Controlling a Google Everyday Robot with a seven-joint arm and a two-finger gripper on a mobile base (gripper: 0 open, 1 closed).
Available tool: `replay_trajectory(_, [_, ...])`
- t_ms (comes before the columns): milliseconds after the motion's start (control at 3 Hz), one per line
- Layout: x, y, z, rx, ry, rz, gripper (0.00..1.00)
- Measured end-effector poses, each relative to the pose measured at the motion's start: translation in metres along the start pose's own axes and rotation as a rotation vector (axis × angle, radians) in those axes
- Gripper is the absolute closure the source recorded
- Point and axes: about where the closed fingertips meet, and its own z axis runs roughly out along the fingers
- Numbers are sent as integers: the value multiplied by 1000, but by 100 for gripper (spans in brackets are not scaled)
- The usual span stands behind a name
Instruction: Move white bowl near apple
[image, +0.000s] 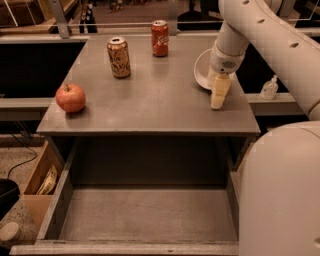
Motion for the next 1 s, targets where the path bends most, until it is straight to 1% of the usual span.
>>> replay_trajectory(333, [0,-1,-3,0,0,0,88])
replay_trajectory(667, [-1,-2,-9,0,0,0,100])
replay_trajectory(1000, [-1,-2,-8,0,0,0,100])
